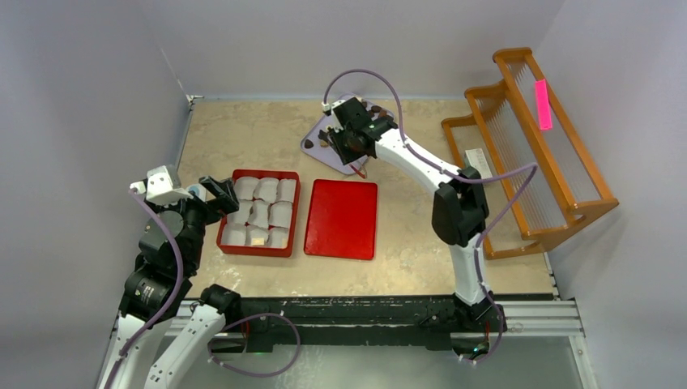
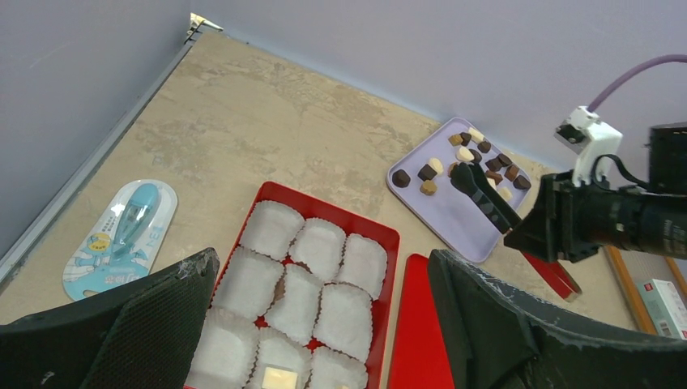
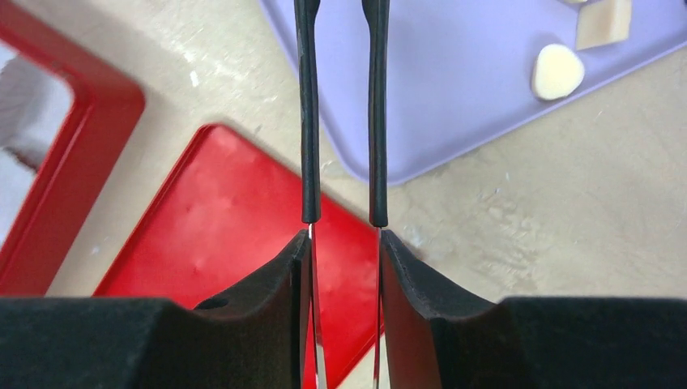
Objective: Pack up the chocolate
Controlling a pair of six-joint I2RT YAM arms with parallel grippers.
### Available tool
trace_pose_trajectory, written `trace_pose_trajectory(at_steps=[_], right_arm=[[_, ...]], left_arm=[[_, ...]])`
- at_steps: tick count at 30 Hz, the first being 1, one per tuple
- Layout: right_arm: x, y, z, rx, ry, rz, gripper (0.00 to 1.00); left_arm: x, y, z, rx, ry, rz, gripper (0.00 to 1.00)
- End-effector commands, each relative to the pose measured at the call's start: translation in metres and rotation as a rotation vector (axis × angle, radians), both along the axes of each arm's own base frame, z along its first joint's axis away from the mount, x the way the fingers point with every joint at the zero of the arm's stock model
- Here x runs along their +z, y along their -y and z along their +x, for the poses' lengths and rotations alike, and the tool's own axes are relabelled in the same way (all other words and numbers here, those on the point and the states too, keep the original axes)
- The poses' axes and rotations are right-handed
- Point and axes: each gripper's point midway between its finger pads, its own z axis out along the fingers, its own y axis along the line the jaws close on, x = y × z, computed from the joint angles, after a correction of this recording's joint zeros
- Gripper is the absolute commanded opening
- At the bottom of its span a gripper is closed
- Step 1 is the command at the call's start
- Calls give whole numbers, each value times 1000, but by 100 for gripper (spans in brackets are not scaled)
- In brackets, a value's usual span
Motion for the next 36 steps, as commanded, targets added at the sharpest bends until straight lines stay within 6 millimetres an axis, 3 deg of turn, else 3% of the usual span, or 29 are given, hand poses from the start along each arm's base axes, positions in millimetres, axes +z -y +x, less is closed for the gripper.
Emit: trace_pose_trajectory(at_steps=[1, 11, 36], right_arm=[[7, 3, 27, -12, 47, -26, 36], [-13, -3, 45, 3, 3, -1, 40], [-51, -13, 50, 35, -70, -26, 41]], left_arm=[[6, 2, 2, -8, 25, -8, 100], [6, 3, 3, -11, 25, -7, 100], [5, 3, 4, -11, 21, -7, 100]])
